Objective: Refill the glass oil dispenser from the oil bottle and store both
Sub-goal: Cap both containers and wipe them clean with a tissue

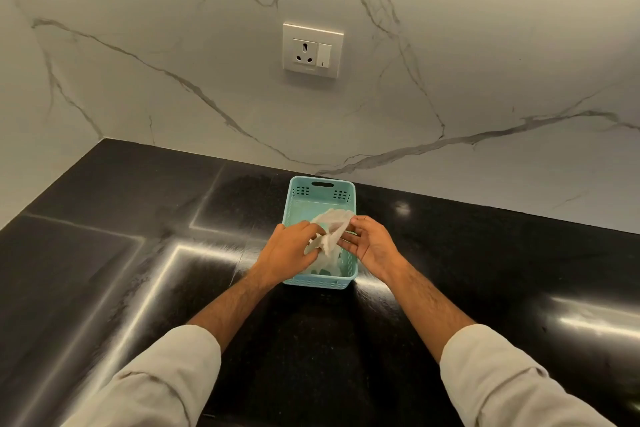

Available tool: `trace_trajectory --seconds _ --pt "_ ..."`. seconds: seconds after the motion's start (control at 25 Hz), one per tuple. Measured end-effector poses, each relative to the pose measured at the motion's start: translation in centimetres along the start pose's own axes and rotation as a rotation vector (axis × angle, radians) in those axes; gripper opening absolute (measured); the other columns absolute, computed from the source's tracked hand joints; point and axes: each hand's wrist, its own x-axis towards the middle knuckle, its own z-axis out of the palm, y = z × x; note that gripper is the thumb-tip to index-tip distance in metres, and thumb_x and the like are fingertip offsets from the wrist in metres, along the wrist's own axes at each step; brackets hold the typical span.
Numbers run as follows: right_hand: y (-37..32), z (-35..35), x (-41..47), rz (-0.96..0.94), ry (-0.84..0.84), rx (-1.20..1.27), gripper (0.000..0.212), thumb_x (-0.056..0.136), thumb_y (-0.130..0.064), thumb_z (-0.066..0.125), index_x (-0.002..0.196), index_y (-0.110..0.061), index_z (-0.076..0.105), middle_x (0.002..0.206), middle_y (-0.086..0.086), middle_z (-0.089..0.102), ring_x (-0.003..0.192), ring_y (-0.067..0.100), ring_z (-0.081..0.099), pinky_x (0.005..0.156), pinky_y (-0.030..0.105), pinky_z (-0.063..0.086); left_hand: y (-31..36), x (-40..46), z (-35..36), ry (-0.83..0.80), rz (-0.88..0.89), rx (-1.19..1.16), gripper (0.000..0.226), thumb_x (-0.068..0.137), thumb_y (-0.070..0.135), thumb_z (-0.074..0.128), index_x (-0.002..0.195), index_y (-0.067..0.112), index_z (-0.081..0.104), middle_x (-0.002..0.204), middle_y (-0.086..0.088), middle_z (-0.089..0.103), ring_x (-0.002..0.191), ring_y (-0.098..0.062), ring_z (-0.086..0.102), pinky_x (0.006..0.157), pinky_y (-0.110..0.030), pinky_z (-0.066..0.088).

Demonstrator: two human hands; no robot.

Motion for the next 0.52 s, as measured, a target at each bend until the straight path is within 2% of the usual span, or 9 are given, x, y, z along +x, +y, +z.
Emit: trace_trajectory --seconds 0.2,0.28,0.4,0.52 --pt "-0.7 -0.5 -0.5 -0.054 0.099 0.163 0.011 0.103 -0.010 0.053 0.099 -0.008 0.062 0.098 0.016 0.074 0.087 0.027 0.074 0.074 0.038 0.065 -0.6 0.0 0.6 0.115 -0.082 -0.142 0.016 0.094 0.022 0.069 0.109 0.021 0.067 0.107 0.005 0.070 0.090 -0.012 0.065 0.086 -0.039 0.055" --pt "-1.2 -1.0 -0.7 -0.064 0.142 0.223 0.012 0.103 -0.014 0.054 0.103 -0.006 0.063 0.099 0.018 0.074 0.089 0.028 0.073 0.073 0.038 0.065 -0.7 0.3 0.6 0.143 -0.105 -0.214 0.019 0.094 0.017 0.070 0.113 0.016 0.072 0.107 0.000 0.073 0.091 -0.013 0.065 0.088 -0.033 0.057" --pt "-2.2 -1.7 -0.9 -0.095 0.185 0.281 0.022 0.103 -0.024 0.056 0.105 -0.004 0.066 0.095 0.015 0.075 0.087 0.026 0.073 0.072 0.036 0.063 -1.0 0.4 0.2 0.215 -0.212 -0.340 0.023 0.094 0.011 0.069 0.117 0.014 0.073 0.110 0.000 0.073 0.093 -0.009 0.062 0.085 -0.018 0.050" --pt "-4.1 -2.7 -1.4 -0.189 0.212 0.373 0.023 0.104 -0.026 0.054 0.098 -0.008 0.068 0.083 0.008 0.073 0.078 0.019 0.069 0.068 0.031 0.058 -1.4 0.3 0.0 0.261 -0.222 -0.344 0.021 0.094 0.012 0.069 0.115 0.013 0.071 0.107 0.000 0.071 0.090 -0.010 0.063 0.081 -0.019 0.052"
